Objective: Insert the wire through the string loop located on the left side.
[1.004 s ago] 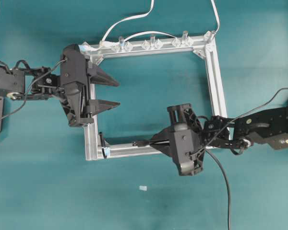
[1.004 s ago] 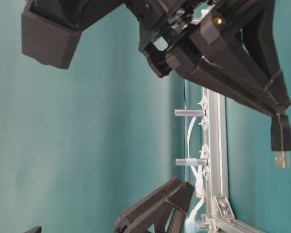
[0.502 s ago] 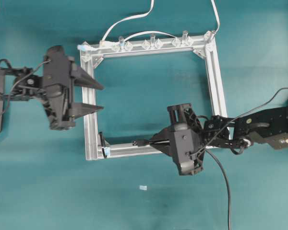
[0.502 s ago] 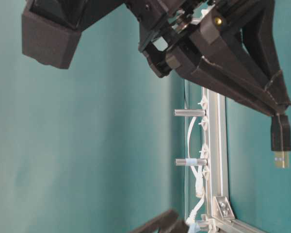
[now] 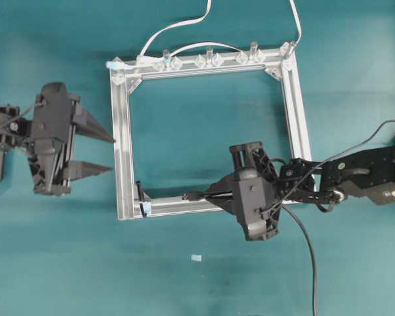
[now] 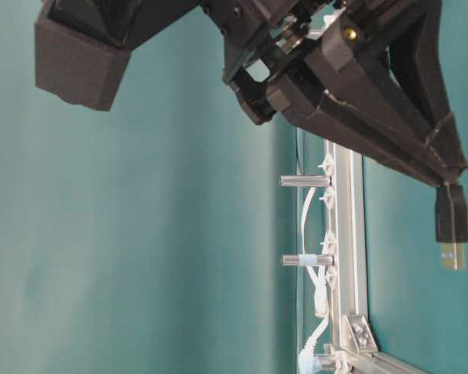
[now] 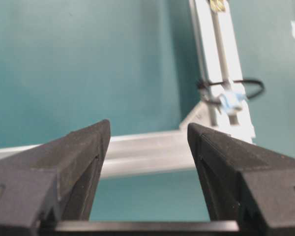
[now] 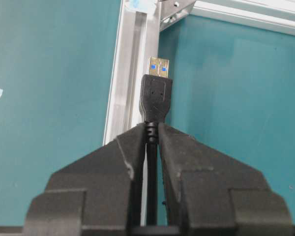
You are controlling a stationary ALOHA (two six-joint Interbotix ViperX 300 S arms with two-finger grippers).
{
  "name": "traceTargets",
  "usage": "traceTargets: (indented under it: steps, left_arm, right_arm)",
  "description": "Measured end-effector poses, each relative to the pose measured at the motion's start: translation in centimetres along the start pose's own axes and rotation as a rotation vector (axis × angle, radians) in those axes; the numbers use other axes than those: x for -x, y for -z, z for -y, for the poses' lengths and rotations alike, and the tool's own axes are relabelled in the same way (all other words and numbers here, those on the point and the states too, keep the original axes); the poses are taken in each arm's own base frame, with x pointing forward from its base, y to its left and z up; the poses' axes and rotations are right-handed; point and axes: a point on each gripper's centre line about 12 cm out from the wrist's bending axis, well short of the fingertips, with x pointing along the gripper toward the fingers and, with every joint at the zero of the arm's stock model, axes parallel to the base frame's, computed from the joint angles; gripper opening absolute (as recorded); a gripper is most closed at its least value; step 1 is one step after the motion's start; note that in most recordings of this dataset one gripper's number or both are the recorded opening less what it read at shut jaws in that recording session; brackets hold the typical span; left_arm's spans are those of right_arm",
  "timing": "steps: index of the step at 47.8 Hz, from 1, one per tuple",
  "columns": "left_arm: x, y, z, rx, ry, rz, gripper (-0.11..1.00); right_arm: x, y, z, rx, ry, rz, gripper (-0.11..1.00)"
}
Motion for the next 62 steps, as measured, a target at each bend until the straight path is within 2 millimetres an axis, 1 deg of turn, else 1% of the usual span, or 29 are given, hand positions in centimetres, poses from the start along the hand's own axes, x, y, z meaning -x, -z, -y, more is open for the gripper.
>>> traceTargets:
  steps: [11,22,41,51,62]
  left_arm:
    - [0.1,0.9,2.0,-0.005,0.058,-0.070,0.66]
    - [0.0,1.4,2.9,0.071,0.080,-0.105,0.66]
    - [-0.2,1.5,3.0,0.097,0.082,-0.116,0.67]
    - [-0.2,1.6,3.0,0.097,0.081,-0.118,0.67]
    - [-0.1,1.5,3.1,0.098,0.082,-0.115,0.67]
  right_arm:
    - [0.0,0.1,0.1,-0.002,0.002,-0.003,0.11]
    - [0.0,0.1,0.0,0.000,0.000,-0.002,0.11]
    - [0.0,0.1,0.0,-0.001,0.001,-0.003,0.11]
    - [-0.1,-0.2,0.0,-0.003,0.001,0.004,0.11]
    - [-1.3,-1.3,0.4,0.013,0.008,0.026,0.11]
